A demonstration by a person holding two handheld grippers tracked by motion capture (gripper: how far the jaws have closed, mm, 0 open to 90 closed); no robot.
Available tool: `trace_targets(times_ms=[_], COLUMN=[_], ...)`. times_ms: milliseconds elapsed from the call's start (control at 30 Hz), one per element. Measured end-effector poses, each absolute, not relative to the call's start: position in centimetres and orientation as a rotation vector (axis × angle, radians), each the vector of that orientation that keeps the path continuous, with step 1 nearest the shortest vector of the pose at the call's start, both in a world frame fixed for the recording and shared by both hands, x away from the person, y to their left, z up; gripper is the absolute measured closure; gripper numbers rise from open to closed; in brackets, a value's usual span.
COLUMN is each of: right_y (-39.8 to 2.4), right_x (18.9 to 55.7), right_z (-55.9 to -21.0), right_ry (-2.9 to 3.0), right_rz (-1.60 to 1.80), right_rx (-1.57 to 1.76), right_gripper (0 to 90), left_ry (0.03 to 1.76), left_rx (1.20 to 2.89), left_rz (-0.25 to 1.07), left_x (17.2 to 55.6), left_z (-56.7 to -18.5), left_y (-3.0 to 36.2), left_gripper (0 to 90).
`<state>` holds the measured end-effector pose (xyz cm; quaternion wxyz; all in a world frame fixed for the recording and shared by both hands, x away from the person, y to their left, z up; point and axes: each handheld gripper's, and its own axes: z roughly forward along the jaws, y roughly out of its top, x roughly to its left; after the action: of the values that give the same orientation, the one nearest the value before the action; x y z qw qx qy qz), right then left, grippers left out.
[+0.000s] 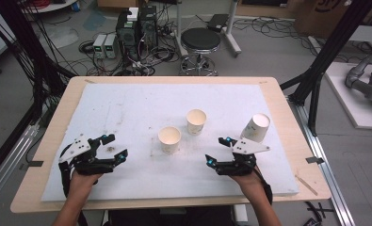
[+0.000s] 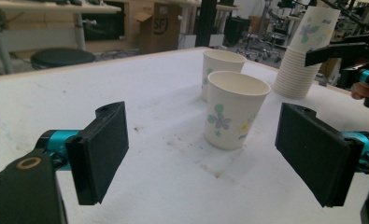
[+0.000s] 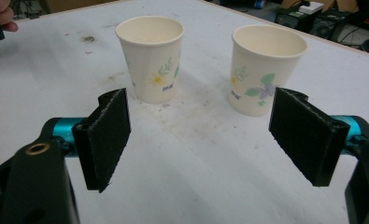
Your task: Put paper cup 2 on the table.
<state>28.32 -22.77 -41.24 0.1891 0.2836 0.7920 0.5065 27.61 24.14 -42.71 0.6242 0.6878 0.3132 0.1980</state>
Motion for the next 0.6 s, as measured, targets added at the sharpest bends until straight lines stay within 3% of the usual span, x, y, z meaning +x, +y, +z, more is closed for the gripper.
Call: trace_targets(times_ms=[600], right_y=[-26.9], right_x=[26.0], right_z=[-41.1], right_ry=[2.085], right_rz=[1.404], right_rx=[0.872], right_gripper=[21.4], left_ry=[0.709], left_rx=[1.555], left_rz=[0.497], left_x=[26.5], left_z=[-42.1], left_y=[23.8], left_gripper=[16.3])
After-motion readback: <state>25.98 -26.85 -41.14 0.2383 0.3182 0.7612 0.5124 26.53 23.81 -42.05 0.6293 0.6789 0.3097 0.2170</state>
